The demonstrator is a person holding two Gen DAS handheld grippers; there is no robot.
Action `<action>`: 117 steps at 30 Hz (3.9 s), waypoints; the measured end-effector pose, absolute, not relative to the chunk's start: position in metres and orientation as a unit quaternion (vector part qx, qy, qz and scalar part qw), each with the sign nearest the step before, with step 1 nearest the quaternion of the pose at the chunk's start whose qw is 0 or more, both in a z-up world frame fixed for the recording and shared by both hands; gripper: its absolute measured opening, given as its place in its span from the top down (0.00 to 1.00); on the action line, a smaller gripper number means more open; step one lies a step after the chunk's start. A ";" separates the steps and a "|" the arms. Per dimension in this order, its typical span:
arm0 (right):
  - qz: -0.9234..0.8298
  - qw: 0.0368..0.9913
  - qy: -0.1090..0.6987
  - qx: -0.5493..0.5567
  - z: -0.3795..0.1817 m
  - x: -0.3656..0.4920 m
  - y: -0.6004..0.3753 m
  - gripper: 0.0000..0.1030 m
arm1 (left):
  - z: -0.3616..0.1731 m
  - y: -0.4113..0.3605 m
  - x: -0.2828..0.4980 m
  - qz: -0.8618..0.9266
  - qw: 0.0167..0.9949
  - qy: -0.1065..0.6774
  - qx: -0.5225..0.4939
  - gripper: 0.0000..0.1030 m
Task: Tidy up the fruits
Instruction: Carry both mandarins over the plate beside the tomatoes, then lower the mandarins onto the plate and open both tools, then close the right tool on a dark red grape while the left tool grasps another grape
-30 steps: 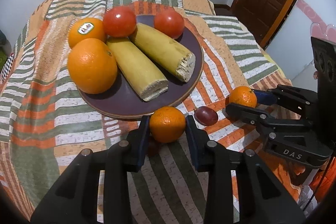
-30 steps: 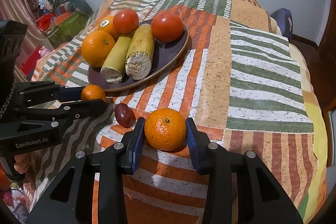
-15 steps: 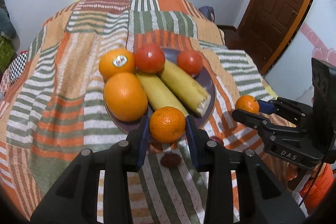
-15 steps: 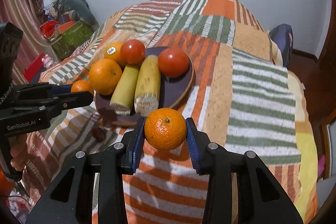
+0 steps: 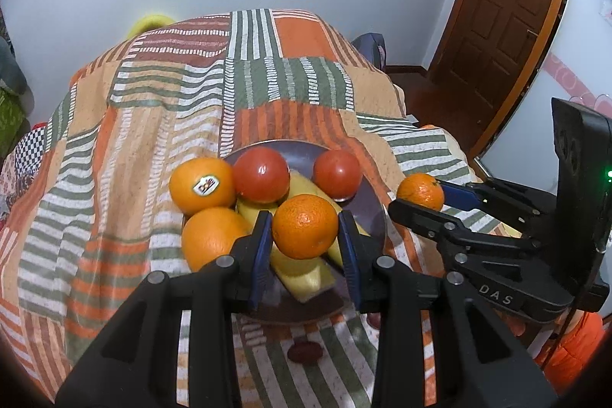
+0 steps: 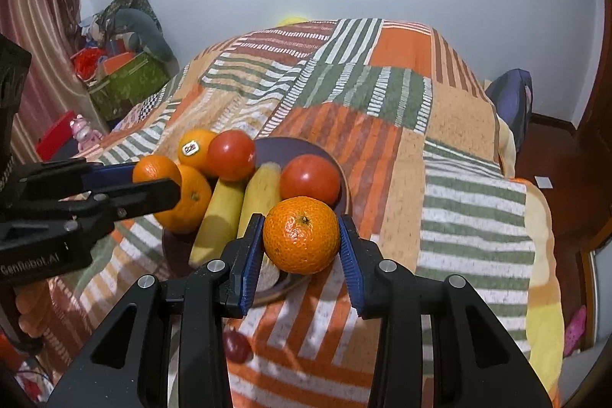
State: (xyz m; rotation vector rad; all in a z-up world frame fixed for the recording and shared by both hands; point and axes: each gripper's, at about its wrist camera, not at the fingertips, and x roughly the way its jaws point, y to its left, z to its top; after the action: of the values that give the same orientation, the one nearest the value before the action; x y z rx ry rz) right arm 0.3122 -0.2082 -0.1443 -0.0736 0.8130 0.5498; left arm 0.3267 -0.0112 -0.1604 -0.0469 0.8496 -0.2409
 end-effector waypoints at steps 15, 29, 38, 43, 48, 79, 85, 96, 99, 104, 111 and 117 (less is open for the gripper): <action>0.258 0.867 0.425 -0.024 -0.171 0.333 -0.204 0.66 | -0.191 -0.022 0.361 -0.124 0.888 0.442 -0.028 0.67; 0.254 0.867 0.427 -0.030 -0.176 0.336 -0.199 0.64 | -0.203 -0.025 0.366 -0.120 0.885 0.450 -0.028 0.67; 0.253 0.865 0.432 -0.023 -0.177 0.333 -0.202 0.63 | -0.205 -0.018 0.366 -0.114 0.878 0.462 -0.052 0.53; 0.254 0.868 0.426 -0.026 -0.170 0.325 -0.204 0.63 | -0.194 -0.020 0.355 -0.118 0.884 0.451 -0.043 0.52; 0.253 0.873 0.417 -0.024 -0.160 0.319 -0.209 0.63 | -0.182 -0.020 0.341 -0.114 0.891 0.439 -0.027 0.51; 0.270 0.849 0.451 -0.053 -0.176 0.254 -0.200 0.62 | -0.189 0.012 0.263 -0.088 0.875 0.476 -0.014 0.49; 0.278 0.843 0.457 -0.061 -0.185 0.258 -0.192 0.62 | -0.205 0.008 0.263 -0.097 0.864 0.495 -0.010 0.49; 0.292 0.837 0.455 -0.082 -0.197 0.257 -0.182 0.82 | -0.227 -0.006 0.268 -0.116 0.850 0.513 -0.003 0.49; 0.289 0.840 0.453 -0.082 -0.195 0.257 -0.185 0.82 | -0.229 -0.009 0.269 -0.119 0.849 0.514 0.001 0.49; 0.286 0.844 0.449 -0.066 -0.190 0.259 -0.194 0.82 | -0.234 -0.013 0.274 -0.118 0.848 0.516 -0.002 0.50; 0.281 0.849 0.444 -0.055 -0.183 0.261 -0.201 0.82 | -0.238 -0.016 0.277 -0.119 0.847 0.518 -0.005 0.67; 0.282 0.850 0.442 -0.051 -0.182 0.260 -0.201 0.82 | -0.238 -0.011 0.276 -0.116 0.847 0.519 -0.013 0.72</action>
State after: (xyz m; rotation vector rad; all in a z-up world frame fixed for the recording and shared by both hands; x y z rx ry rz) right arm 0.2596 -0.2007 -0.1816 -0.1080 0.9315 0.5946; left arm 0.2758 -0.0112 -0.2382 -0.0273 1.0938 -0.2445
